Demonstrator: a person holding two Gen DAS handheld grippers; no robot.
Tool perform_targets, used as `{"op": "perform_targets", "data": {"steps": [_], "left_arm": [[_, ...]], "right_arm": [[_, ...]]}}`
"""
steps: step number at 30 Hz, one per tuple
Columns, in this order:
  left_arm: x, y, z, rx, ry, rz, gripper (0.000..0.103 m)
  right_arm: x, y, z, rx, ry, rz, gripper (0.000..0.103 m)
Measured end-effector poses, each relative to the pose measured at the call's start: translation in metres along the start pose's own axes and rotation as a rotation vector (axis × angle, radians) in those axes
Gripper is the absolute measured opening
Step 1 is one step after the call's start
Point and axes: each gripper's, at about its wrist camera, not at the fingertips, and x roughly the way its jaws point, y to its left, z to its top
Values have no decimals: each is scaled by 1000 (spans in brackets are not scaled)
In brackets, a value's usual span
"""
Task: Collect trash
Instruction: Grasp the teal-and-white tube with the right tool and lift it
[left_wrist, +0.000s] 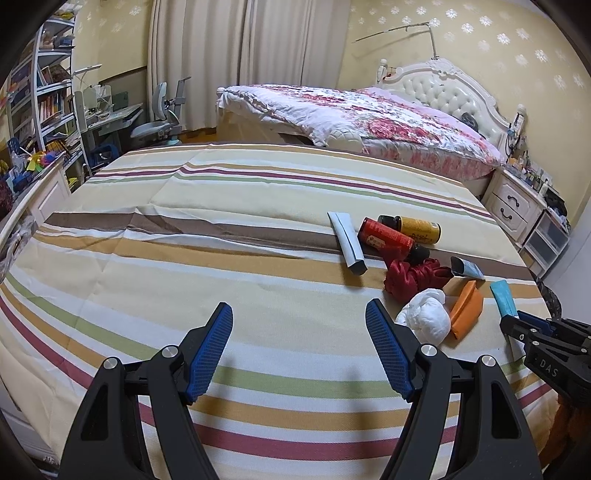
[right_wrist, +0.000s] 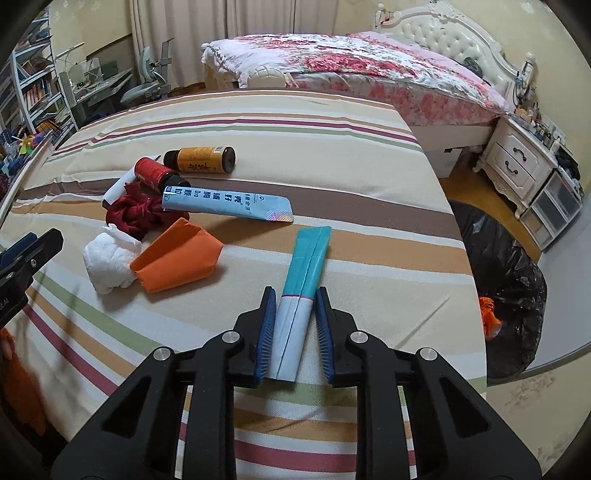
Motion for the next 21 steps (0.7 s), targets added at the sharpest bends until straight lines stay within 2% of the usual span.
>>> {"op": "perform_targets", "data": {"steps": [7,11,21], "left_arm": [[1,-5,0,8,3,-3,72],[1,-10,0,14,1,-14,72],[-2,-28,-1,52,-3,-39,72]], "right_arm": [[-1,-13,0,38,-7,20,17],[0,-10,-1,28,-19,10,20],[0,-15,-2,23,-47,-4,16]]}}
